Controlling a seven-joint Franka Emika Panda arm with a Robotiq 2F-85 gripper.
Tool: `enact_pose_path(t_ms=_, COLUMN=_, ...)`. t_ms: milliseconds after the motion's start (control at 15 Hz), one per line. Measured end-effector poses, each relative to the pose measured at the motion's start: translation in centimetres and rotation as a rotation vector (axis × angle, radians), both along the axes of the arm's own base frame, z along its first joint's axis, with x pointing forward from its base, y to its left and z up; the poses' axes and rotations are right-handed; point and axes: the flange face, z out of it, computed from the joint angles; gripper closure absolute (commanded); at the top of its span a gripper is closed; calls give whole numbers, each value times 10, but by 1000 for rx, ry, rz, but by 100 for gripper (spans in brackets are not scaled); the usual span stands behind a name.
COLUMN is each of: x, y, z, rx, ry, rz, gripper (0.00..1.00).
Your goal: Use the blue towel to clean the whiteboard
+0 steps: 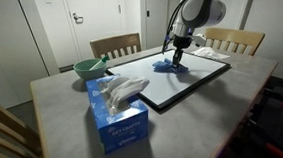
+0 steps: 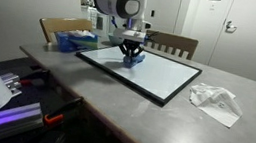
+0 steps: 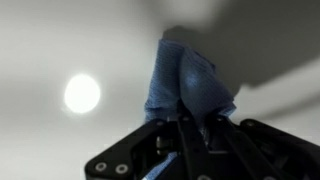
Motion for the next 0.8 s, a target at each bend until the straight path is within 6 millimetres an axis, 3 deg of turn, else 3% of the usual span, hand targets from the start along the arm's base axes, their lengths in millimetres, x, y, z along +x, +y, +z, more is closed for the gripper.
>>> enact_pose_path(t_ms=333, x=3, y=65, z=-1, rx=65, ry=-1, rz=202, gripper=97)
enact_pose_path(t_ms=800, x=21, y=71, z=0, rx=31, ry=46, rz=249, gripper=97)
